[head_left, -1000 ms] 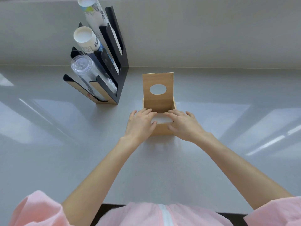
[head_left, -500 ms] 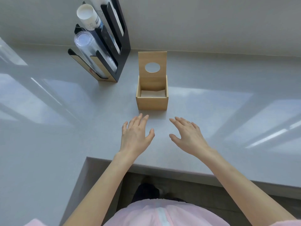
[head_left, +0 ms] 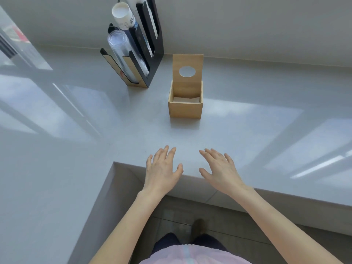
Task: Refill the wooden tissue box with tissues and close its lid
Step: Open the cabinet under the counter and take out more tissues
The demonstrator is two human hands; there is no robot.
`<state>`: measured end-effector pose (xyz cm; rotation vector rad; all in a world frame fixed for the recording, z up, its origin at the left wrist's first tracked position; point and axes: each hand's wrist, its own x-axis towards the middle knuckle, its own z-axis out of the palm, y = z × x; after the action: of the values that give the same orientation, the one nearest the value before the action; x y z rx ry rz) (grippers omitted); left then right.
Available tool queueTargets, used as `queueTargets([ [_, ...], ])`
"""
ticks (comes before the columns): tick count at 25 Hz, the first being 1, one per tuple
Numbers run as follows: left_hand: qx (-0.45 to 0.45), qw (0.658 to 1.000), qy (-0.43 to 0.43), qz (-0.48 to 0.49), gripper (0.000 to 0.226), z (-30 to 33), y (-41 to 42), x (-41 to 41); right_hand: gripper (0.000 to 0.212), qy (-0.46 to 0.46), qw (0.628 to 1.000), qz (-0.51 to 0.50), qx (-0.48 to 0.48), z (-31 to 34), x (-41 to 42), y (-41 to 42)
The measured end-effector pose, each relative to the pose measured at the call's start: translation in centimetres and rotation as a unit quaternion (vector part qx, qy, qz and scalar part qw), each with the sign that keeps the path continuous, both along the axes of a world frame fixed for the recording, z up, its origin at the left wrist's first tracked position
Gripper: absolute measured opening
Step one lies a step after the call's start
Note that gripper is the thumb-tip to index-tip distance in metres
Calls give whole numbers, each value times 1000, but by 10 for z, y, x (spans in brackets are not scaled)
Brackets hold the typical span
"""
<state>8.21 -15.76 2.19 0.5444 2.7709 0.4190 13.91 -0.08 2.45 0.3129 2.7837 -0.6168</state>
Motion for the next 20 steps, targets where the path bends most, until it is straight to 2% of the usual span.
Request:
queueTargets([
  [10, -18, 997, 16, -67, 58, -13, -64, 31, 54, 8, 998, -68, -15, -9, 46, -64],
  [20, 12, 998, -9, -57, 56, -34, -81, 74, 52, -2, 997, -74, -28, -22, 91, -78],
])
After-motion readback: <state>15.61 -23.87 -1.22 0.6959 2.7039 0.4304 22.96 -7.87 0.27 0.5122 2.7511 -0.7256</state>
